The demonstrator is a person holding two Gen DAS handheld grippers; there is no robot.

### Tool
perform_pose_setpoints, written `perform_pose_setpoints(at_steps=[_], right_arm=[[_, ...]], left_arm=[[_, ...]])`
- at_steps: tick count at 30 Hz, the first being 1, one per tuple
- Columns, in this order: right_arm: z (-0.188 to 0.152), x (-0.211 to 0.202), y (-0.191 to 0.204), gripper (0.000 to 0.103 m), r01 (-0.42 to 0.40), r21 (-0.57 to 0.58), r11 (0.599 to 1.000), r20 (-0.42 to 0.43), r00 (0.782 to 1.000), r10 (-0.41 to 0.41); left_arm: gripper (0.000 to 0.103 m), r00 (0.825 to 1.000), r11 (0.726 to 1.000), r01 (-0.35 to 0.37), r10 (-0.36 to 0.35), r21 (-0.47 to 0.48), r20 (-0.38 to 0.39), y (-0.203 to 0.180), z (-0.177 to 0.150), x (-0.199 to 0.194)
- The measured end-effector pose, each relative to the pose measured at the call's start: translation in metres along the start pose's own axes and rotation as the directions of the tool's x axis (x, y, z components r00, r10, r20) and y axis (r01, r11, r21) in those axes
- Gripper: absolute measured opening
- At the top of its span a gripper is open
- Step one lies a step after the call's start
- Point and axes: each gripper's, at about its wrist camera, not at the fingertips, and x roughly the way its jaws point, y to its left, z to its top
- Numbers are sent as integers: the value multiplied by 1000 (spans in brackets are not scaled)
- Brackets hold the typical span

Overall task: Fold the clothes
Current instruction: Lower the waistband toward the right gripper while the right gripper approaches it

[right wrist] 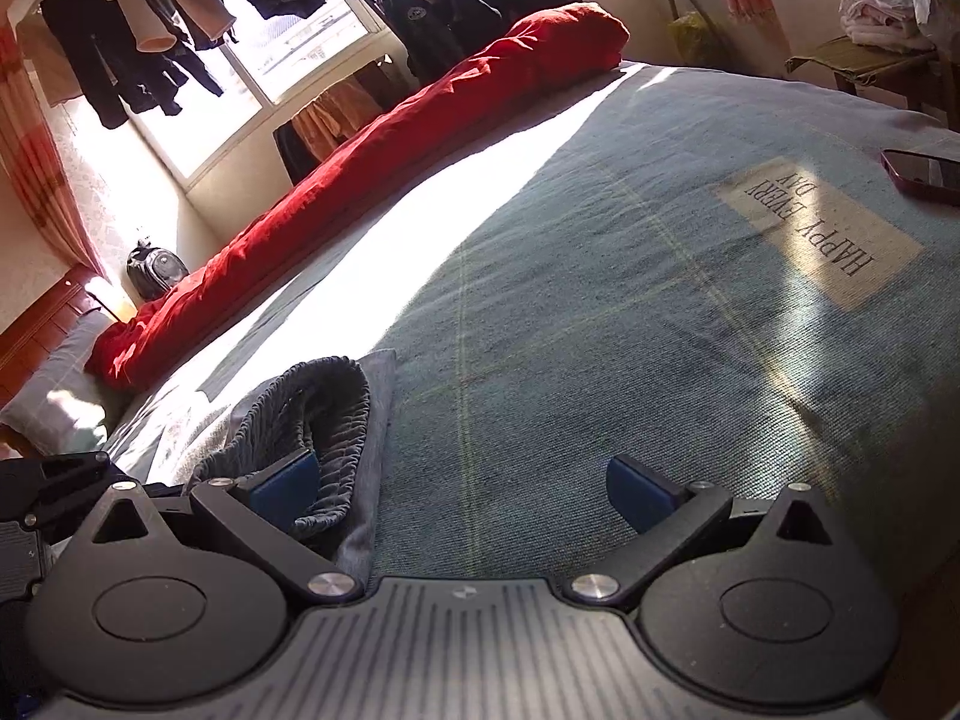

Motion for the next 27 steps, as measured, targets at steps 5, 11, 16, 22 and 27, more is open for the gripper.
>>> perform_pose_setpoints(at_steps=[5,11,16,22,27], right_arm=[[-2,2,-2,103,5,10,1000,-3,1000,-5],[0,5,-1,103,2,8,1000,-14,1000,-2],[1,8,-2,103,1,10,1000,-15,1000,-1],[1,11,1,103,-10,0,1000,-21,1000,9],[2,13,2,103,-11,0,1000,-24,1000,11]], left_arm=[[28,998,998,-39,41,-46,38,13,8,-3],[40,994,997,73,-72,9,-77,-15,-9,16],[51,990,987,140,-141,-76,-13,0,1,1],[52,992,994,111,-111,-12,-66,-4,-2,11],[47,996,997,73,-72,11,-49,-3,-2,10]])
